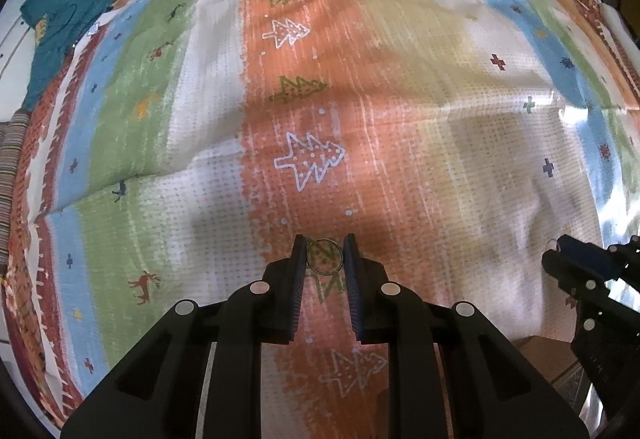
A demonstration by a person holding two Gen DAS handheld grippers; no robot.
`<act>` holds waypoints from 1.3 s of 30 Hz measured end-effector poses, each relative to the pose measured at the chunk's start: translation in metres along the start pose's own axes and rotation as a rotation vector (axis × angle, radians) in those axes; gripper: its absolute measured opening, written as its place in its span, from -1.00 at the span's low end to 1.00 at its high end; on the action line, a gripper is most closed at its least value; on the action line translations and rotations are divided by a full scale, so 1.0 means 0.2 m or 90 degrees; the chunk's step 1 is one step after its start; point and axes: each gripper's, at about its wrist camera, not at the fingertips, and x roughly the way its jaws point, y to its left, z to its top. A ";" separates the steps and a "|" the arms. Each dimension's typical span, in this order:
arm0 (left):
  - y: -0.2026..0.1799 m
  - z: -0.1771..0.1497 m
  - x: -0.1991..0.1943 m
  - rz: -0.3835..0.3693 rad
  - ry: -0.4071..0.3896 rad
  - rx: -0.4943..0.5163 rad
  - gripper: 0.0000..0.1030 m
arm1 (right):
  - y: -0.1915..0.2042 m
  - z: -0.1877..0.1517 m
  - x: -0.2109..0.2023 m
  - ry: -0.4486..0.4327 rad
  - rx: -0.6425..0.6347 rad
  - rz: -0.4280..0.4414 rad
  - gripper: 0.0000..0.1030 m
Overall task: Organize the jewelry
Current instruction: 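Grasp gold ring with left tool while right tool grasps gold charm, then carry gold ring into the tin with left tool while right tool drops gold charm in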
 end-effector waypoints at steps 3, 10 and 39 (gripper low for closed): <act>-0.01 0.00 -0.02 -0.016 0.001 -0.012 -0.65 | 0.00 -0.02 -0.03 -0.008 0.003 0.000 -0.70; 0.00 0.00 -0.08 0.019 -0.024 0.016 -0.65 | -0.07 -0.02 -0.11 -0.038 0.013 0.002 -0.70; -0.08 -0.15 -0.44 -0.018 -0.103 0.033 -0.65 | -0.02 -0.14 -0.38 -0.132 -0.013 -0.023 -0.70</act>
